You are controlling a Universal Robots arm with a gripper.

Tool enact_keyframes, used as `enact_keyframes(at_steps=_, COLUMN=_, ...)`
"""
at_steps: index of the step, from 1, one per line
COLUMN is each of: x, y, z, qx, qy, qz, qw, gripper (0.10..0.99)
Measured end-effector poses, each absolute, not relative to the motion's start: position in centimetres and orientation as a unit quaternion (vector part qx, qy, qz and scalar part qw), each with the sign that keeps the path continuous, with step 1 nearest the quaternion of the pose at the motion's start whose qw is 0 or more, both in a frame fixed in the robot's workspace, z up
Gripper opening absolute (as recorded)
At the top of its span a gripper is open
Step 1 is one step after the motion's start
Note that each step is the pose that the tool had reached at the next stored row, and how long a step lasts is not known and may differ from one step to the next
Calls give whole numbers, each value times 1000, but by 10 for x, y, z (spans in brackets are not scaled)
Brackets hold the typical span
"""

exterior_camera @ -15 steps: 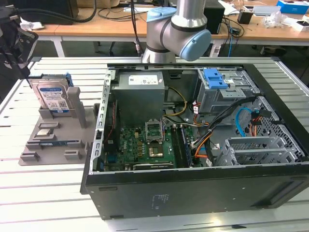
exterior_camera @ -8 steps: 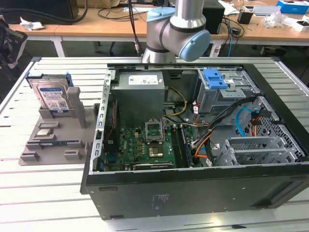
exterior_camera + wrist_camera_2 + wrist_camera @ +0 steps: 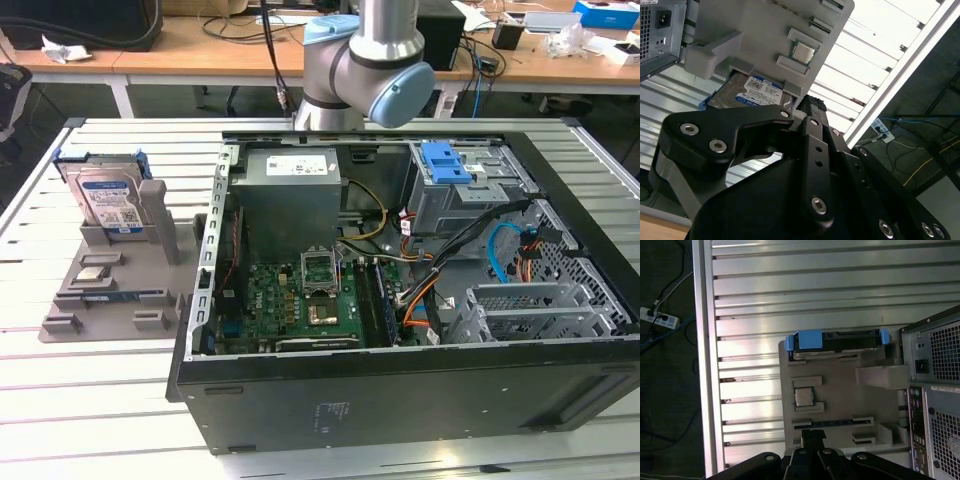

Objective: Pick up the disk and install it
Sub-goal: 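Reach for the disk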

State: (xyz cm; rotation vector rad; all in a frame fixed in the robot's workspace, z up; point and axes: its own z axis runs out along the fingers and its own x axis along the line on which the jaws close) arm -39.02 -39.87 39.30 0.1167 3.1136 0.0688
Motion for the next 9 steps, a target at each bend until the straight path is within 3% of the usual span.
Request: enact_keyframes(at_steps=9, x=-414, y=-399, z=393, qx=37, qy=999, qz=22, qw=12, gripper=106)
